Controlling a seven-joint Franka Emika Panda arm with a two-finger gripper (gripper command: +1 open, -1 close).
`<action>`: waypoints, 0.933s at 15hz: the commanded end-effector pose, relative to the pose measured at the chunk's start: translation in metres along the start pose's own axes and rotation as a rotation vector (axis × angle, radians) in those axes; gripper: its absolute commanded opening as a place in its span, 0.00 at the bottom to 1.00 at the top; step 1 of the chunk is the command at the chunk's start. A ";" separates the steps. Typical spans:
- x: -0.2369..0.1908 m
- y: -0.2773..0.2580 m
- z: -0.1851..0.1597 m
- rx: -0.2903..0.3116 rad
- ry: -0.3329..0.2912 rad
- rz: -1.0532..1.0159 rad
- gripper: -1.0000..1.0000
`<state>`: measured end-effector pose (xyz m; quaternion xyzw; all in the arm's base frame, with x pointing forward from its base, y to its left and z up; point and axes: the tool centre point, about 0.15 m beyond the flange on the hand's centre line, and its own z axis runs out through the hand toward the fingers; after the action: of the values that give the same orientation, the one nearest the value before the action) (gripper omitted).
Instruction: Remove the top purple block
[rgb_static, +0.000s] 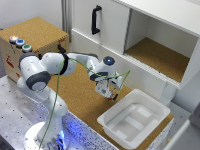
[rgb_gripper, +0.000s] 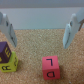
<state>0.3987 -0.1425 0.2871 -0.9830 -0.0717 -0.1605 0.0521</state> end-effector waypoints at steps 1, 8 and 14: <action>0.001 -0.001 -0.006 -0.041 -0.057 0.005 1.00; 0.011 -0.012 0.004 -0.041 -0.030 -0.060 1.00; 0.029 -0.022 -0.005 -0.196 -0.113 -0.098 1.00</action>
<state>0.4079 -0.1310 0.2941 -0.9803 -0.1132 -0.1594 0.0291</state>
